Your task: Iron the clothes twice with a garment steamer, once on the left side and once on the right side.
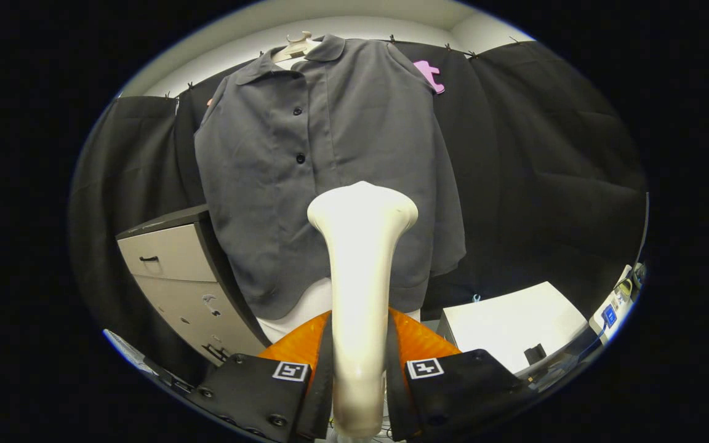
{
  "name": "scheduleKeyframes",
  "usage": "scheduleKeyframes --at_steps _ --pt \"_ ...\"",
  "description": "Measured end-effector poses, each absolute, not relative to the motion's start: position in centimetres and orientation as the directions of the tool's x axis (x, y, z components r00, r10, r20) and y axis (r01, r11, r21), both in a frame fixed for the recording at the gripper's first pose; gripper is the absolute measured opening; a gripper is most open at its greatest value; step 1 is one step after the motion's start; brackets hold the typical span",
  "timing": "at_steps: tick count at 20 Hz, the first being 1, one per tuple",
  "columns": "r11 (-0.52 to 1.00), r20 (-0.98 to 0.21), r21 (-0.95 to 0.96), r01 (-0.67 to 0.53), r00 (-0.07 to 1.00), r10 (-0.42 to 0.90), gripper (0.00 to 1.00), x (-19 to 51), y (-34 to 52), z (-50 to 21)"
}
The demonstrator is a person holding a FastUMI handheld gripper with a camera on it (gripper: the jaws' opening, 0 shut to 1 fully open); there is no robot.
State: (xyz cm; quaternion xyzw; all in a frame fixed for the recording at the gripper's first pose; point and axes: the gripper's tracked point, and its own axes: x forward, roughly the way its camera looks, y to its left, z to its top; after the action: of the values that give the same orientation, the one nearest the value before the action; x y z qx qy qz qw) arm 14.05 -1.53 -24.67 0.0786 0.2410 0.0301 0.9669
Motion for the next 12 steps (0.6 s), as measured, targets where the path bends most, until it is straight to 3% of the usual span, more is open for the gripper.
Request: scheduleKeyframes --at_steps 12 --pt "0.989 -0.322 0.141 -0.051 0.942 0.095 0.44 9.9 1.4 -14.8"
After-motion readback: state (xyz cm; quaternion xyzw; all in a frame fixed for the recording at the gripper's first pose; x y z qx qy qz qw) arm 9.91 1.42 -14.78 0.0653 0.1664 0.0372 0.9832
